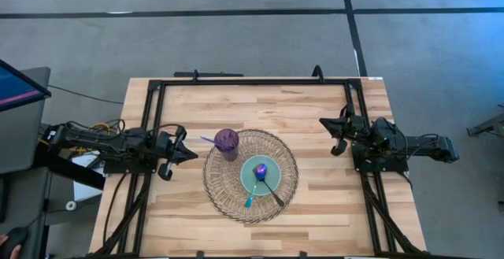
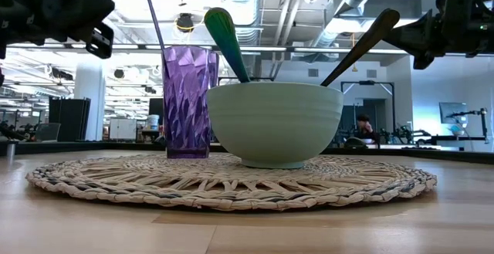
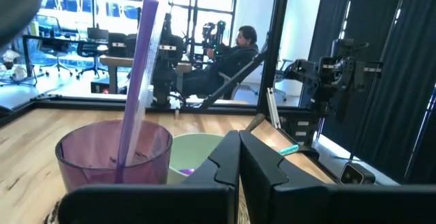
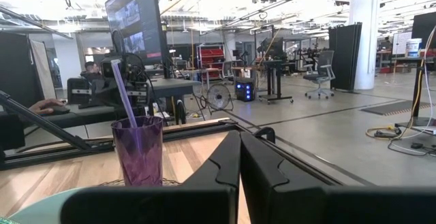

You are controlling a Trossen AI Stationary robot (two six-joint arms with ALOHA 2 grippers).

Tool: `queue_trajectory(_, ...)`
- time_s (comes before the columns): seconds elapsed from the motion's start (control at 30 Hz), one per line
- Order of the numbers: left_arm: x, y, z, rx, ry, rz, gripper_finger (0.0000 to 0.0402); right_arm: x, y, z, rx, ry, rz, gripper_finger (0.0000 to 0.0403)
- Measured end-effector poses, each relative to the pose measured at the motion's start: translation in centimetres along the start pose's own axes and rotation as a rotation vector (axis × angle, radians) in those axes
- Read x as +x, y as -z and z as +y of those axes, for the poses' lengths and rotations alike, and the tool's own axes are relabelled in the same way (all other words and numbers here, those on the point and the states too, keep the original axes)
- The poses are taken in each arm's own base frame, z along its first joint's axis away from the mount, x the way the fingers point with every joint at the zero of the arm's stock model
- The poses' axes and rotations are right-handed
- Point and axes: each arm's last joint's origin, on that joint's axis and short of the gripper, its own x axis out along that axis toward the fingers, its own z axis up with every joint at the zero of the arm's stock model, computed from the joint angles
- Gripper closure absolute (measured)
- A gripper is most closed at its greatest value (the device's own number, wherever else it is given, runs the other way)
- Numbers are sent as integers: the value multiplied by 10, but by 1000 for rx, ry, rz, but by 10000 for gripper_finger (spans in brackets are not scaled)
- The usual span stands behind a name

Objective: Pick & Place Utensil
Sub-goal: Return to Home Position

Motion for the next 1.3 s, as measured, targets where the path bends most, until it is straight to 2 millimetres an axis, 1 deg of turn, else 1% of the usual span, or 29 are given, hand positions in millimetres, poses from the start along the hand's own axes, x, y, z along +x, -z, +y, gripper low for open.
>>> queue_trajectory(0.3, 0, -2, 0, 2, 1, -20, 395, 0, 0, 0, 0, 0, 0, 402)
queue_trajectory(0.5, 1, -17, -1, 6, 6, -81, 395, 0, 0, 0, 0, 0, 0, 402)
queue_trajectory(0.67, 0, -22, -2, 10, 9, -128, 395, 0, 0, 0, 0, 0, 0, 402)
queue_trajectory(0.87, 0, -16, -1, 10, 8, -125, 395, 0, 0, 0, 0, 0, 0, 402)
queue_trajectory(1.3, 0, -15, -1, 10, 4, -126, 395, 0, 0, 0, 0, 0, 0, 402)
